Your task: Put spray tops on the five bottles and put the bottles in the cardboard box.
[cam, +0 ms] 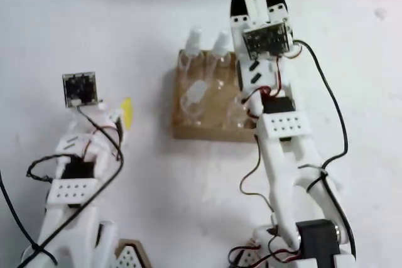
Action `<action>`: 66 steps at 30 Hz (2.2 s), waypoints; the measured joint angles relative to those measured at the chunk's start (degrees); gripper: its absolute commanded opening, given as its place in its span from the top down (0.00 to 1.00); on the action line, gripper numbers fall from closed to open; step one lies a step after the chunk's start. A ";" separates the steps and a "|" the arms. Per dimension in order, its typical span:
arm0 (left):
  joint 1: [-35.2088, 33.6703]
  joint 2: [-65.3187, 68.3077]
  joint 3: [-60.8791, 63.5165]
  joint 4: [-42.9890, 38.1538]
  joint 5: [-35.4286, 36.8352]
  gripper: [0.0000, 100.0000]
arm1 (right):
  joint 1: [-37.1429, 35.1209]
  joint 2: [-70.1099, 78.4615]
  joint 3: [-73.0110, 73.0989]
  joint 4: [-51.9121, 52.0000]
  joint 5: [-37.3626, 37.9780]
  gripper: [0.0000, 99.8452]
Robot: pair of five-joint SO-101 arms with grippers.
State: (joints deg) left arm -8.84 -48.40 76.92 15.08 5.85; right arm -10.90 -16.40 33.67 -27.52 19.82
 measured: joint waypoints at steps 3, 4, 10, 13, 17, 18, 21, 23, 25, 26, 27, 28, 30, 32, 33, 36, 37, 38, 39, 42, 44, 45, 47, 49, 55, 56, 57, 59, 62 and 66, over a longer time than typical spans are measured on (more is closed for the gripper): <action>0.00 0.00 0.00 0.00 0.00 0.78 | 0.00 0.00 0.09 0.00 -0.09 0.98; 0.00 0.00 0.00 0.00 0.00 0.78 | 0.00 0.00 0.62 0.00 -0.09 0.98; 0.09 0.00 0.00 0.00 0.00 0.78 | 0.00 0.79 1.32 0.00 -0.35 0.98; 0.09 0.00 0.00 0.00 0.00 0.78 | 0.00 2.46 1.76 -0.09 -3.16 0.98; 0.09 0.00 0.00 0.00 0.00 0.78 | 0.00 4.92 1.85 -0.18 -5.10 0.98; 0.09 0.00 0.00 0.00 0.00 0.78 | 0.00 5.36 1.85 -0.18 -5.27 0.98; 0.09 0.00 0.00 0.00 0.00 0.78 | 0.00 6.24 1.85 -0.18 -5.54 0.98; 0.09 0.00 0.00 0.00 0.00 0.78 | 0.09 6.51 1.85 -0.18 -5.54 0.98; 0.09 0.00 0.00 0.00 0.00 0.78 | 0.70 6.51 2.37 -0.18 -5.54 0.98; 0.09 0.00 0.00 0.00 0.00 0.78 | 1.05 6.51 2.73 -0.18 -5.54 0.98; 0.09 0.00 0.00 0.00 0.00 0.78 | 1.41 6.59 3.25 -0.18 -5.71 0.98; 0.09 0.00 0.00 0.00 0.00 0.78 | 1.76 6.59 3.96 -0.18 -5.71 0.98; 0.09 0.00 0.00 0.00 0.00 0.78 | 2.02 6.59 5.10 -0.18 -5.89 0.98; 0.09 0.00 0.00 0.00 0.00 0.78 | 2.02 6.59 6.59 -0.18 -5.89 0.98; 0.09 0.00 0.00 0.00 0.00 0.78 | 1.93 6.59 7.12 -0.18 -5.89 0.98; 0.09 0.00 0.00 0.00 0.00 0.78 | 1.85 6.59 8.35 -0.18 -5.89 0.98; 0.09 0.00 0.00 0.00 0.00 0.78 | 1.93 6.59 8.79 -0.18 -5.89 0.98; 0.09 0.00 0.00 0.00 0.00 0.78 | 1.93 6.59 9.05 -0.18 -6.33 0.98; 0.09 0.00 0.00 0.00 0.00 0.78 | 1.93 6.59 9.32 -0.18 -7.30 0.98; 0.09 0.00 0.00 0.00 0.00 0.78 | 2.64 6.59 10.11 -0.18 -12.13 0.98; 0.88 0.00 0.00 0.00 0.00 0.78 | 3.78 7.30 10.11 -0.18 -15.12 0.98; 1.32 0.00 0.00 0.00 0.00 0.78 | 4.40 7.74 10.11 -0.18 -16.35 0.98; 1.49 0.00 0.00 0.00 0.00 0.78 | 5.36 8.79 10.11 -0.18 -17.76 0.98; 1.76 0.00 0.00 0.00 0.00 0.78 | 6.15 10.02 10.11 -0.18 -18.20 0.98; 1.76 0.00 0.00 0.00 0.00 0.78 | 5.71 12.48 10.02 -0.18 -18.37 0.98; 1.76 0.00 0.00 0.00 0.00 0.78 | 5.71 12.66 10.02 -0.18 -18.37 0.98; 1.76 0.00 0.00 0.00 0.00 0.78 | 5.71 12.84 10.02 -0.18 -18.37 0.98; 1.76 0.00 0.00 0.00 0.00 0.78 | 5.89 13.10 10.02 -0.18 -18.37 0.98; 1.76 0.00 0.00 0.00 0.00 0.78 | 5.98 13.89 10.02 -0.18 -18.37 0.98; 1.76 0.00 0.00 0.00 0.00 0.78 | 5.71 14.42 10.02 -0.18 -18.37 0.92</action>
State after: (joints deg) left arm -7.08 -48.40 76.92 15.08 5.85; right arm -5.19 -1.98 43.69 -27.69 1.45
